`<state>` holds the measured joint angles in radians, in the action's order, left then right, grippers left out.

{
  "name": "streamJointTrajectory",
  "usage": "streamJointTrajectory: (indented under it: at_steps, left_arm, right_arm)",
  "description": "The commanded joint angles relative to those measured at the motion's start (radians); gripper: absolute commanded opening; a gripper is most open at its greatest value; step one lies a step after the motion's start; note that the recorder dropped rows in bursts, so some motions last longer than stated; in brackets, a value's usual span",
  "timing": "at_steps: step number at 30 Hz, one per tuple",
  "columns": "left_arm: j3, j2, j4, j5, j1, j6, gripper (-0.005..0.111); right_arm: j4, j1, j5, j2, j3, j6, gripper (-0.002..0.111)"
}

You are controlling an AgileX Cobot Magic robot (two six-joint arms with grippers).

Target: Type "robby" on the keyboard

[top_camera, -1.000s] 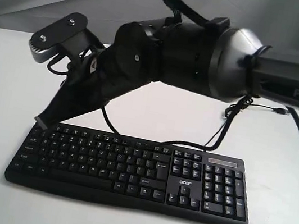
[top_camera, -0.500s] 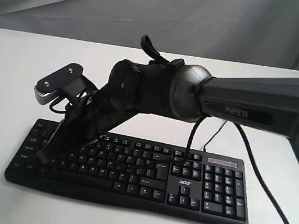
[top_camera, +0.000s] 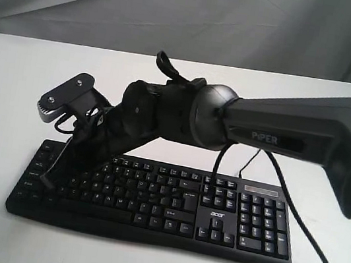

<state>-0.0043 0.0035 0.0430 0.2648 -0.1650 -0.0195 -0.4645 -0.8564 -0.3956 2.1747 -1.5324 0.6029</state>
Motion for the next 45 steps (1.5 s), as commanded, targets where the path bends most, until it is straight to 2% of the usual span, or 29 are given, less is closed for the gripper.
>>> streamJointTrajectory:
  at_steps: [1, 7, 45]
  left_arm:
    - [0.004, -0.003, 0.005, -0.005, -0.006, -0.003, 0.000]
    - [0.004, -0.003, 0.005, -0.005, -0.006, -0.003, 0.000]
    - [0.004, -0.003, 0.005, -0.005, -0.006, -0.003, 0.000]
  right_arm:
    - [0.054, -0.002, 0.000, -0.004, -0.005, -0.040, 0.000]
    - [0.106, -0.002, -0.009, -0.004, -0.005, -0.080, 0.000]
    - [0.126, -0.002, 0.024, 0.040, -0.005, -0.082, 0.000]
